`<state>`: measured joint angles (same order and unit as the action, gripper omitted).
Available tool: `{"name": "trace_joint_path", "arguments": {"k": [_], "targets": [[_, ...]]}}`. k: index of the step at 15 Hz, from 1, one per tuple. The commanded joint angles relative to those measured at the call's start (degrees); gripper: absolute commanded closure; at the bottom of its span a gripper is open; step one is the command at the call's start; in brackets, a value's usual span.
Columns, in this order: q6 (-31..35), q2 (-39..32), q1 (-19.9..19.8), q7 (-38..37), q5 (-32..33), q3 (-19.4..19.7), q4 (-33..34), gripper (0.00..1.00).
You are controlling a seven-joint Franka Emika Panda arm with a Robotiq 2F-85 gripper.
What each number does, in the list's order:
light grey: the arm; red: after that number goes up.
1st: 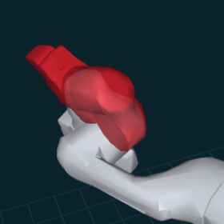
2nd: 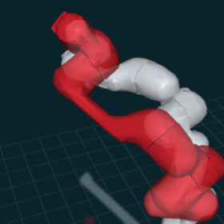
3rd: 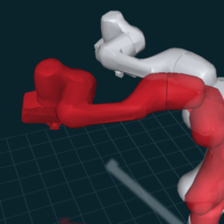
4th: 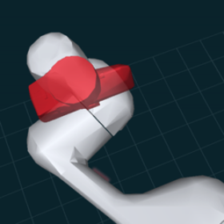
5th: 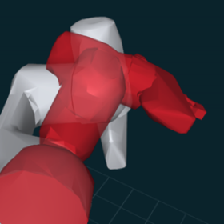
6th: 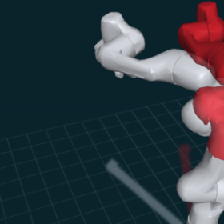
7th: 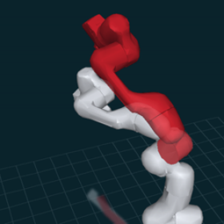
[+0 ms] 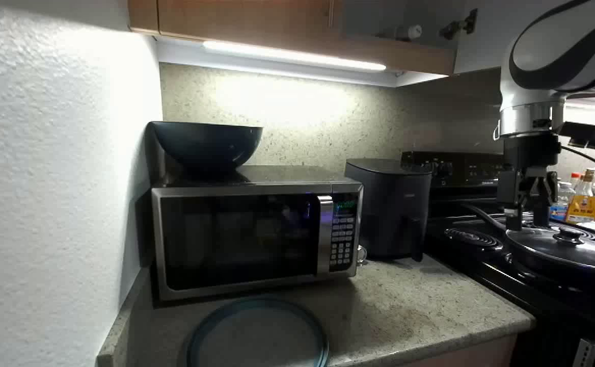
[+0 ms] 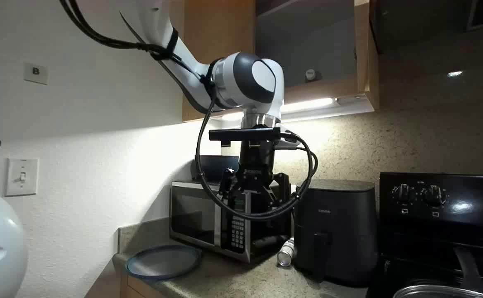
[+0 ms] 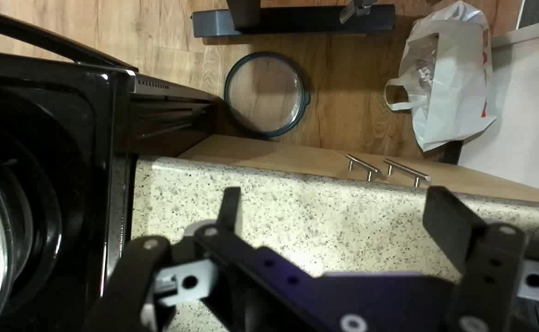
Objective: Take the bottle out of the open cabinet and place it on the countertop next to the microwave
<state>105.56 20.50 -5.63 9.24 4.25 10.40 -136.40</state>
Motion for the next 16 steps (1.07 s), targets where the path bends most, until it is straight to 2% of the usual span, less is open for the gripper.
{"name": "trace_joint_path", "arguments": {"k": [1, 7, 11, 16], "targets": [[-0.1, -0.1, -0.6, 0.2, -0.2, -0.5, 0.1, 0.0], [-0.1, -0.1, -0.6, 0.2, -0.2, -0.5, 0.1, 0.0], [10.4, -0.2, -0.8, -2.3, -0.5, -0.7, 3.2, 0.0], [21.8, 2.1, -1.1, -3.0, 2.3, -2.2, 7.6, 0.0]]}}
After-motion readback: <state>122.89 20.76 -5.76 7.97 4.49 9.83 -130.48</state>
